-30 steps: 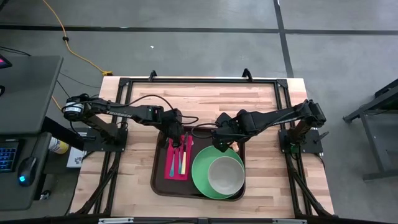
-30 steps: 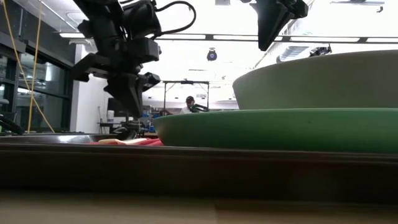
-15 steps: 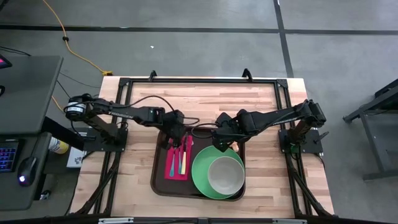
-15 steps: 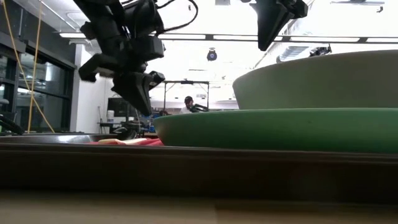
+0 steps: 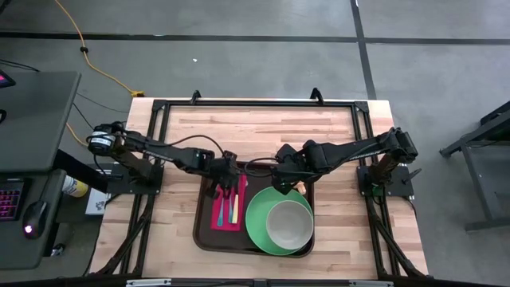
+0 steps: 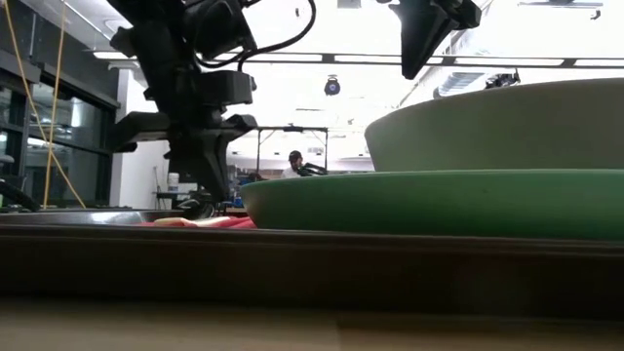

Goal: Set up tray
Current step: Adjust the blue spoon on the red napkin on the brown serving tray, then return to Home Position

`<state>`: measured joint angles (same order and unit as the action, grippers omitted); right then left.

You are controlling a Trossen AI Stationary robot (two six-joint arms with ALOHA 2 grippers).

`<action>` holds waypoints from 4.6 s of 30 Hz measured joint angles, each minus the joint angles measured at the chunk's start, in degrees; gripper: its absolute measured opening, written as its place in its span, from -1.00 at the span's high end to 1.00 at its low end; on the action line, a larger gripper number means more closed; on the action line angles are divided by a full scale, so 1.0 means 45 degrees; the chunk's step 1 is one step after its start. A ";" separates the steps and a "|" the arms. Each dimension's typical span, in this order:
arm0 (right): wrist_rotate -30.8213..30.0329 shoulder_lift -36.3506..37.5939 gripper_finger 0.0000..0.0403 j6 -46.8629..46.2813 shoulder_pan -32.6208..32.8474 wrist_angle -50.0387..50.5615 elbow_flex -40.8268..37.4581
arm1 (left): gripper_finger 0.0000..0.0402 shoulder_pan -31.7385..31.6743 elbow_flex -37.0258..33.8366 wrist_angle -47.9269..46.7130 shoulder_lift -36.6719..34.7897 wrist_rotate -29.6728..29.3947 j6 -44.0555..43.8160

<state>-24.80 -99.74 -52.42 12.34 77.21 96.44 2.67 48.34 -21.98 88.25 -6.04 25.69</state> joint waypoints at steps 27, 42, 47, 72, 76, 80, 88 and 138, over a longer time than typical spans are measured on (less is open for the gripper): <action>0.0011 0.0000 1.00 0.0000 0.0005 -0.0140 0.0000 | 0.95 0.0016 0.0000 0.0192 0.0221 -0.0122 -0.0097; -0.0025 0.0000 1.00 0.0000 0.0005 -0.0214 0.0000 | 0.89 0.0011 0.0012 -0.0193 0.0749 -0.0156 -0.0097; -0.0052 0.0000 1.00 0.0000 0.0005 -0.0209 0.0000 | 0.73 0.0011 0.0482 -0.0305 0.0733 -0.0161 0.0048; -0.0742 0.0751 1.00 0.0335 0.0410 0.0422 -0.0159 | 0.92 -0.2209 0.1789 -0.2213 -0.1445 -0.0495 -0.0102; -0.1596 0.2538 1.00 -0.0323 0.0942 -0.0195 -0.1565 | 0.94 -0.2211 0.1191 -0.1817 -0.3528 -0.0455 -0.0154; -0.2065 0.5524 1.00 -0.0644 0.1590 -0.2369 -0.4552 | 0.91 -0.2174 0.0011 -0.1296 -0.6043 -0.0163 -0.1125; -0.3559 1.1428 1.00 0.2202 0.2203 -1.0921 -1.1104 | 0.71 -0.1696 -0.3887 0.2764 -1.1735 0.0370 -0.3282; 0.4339 2.2017 1.00 0.7393 -0.4750 -2.1090 -1.9672 | 0.84 -0.2596 -1.0074 1.4243 -1.4858 -0.2002 -0.2883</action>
<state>-5.28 -0.67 -19.15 -9.04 -17.70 7.92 -9.01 3.01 42.12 21.39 -15.05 12.72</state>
